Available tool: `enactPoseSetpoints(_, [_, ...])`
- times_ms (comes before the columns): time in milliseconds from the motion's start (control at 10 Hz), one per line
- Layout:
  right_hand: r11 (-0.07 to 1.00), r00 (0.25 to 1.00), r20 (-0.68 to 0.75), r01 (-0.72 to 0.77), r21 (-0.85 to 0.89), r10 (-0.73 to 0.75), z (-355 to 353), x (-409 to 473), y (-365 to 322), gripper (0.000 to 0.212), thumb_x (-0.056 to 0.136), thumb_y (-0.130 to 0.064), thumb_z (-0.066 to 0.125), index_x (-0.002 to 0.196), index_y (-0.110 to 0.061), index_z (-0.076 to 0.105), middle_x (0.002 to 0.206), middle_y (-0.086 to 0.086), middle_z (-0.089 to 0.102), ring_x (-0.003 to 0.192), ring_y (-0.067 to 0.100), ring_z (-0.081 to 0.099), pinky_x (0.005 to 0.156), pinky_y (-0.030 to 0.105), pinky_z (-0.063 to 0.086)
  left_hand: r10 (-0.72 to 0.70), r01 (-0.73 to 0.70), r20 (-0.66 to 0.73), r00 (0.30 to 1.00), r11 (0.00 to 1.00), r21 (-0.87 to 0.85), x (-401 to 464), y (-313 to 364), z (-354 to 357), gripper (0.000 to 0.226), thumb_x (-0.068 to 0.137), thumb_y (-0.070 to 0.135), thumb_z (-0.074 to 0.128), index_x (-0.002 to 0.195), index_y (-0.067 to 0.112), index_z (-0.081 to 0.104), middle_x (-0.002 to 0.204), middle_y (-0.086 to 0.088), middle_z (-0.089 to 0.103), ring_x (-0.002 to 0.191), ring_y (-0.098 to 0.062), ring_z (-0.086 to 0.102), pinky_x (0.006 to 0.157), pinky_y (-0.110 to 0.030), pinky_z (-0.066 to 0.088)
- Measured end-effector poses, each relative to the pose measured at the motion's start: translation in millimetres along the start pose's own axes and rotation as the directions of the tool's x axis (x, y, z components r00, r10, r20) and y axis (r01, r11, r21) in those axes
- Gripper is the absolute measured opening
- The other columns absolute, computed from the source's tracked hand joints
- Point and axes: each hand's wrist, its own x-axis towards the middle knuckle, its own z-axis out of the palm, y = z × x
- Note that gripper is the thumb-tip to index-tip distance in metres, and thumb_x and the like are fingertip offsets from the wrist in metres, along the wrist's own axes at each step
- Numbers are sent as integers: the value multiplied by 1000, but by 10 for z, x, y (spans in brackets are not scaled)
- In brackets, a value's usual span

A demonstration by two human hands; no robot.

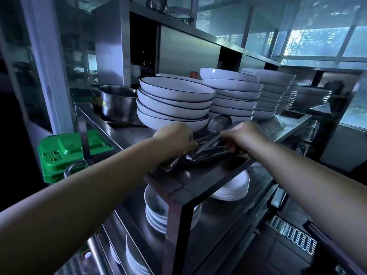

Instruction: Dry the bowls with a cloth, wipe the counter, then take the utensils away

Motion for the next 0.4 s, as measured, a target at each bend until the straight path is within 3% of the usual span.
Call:
enactPoseSetpoints(100, [994,1000,8,11,-106,-11,-11,-53,-42,26,84,-19,64,67,-1,69,58,16,67,32,15,47,31,14,29,15,-14,-25,1000,1000,12,-53,-21,-31,22,82,32,58,75,14,68,71,-1,63,69,-24,59,55,-28,42])
enactPoseSetpoints(200, [956,1000,-10,-4,-294,1,-12,-135,-88,31,84,-18,57,57,-4,66,44,9,62,27,13,45,33,12,31,43,-41,-70,997,999,26,-154,-12,-94,14,80,29,58,75,19,65,72,1,62,69,-24,57,52,-26,41])
enactPoseSetpoints(300, [913,999,-30,20,-408,-36,-28,-264,-116,33,86,-20,54,57,-6,63,42,4,61,34,15,55,49,22,49,36,-42,-123,992,998,-43,-289,5,-167,12,80,28,57,86,26,67,84,5,65,73,-20,58,58,-26,46])
enactPoseSetpoints(400, [918,994,-52,73,-391,-101,-78,-511,-164,27,86,-24,56,67,-6,65,51,4,66,46,19,64,60,28,53,61,-82,-231,971,993,-81,-507,70,-269,15,80,26,54,88,28,67,84,7,66,78,-20,57,66,-29,49])
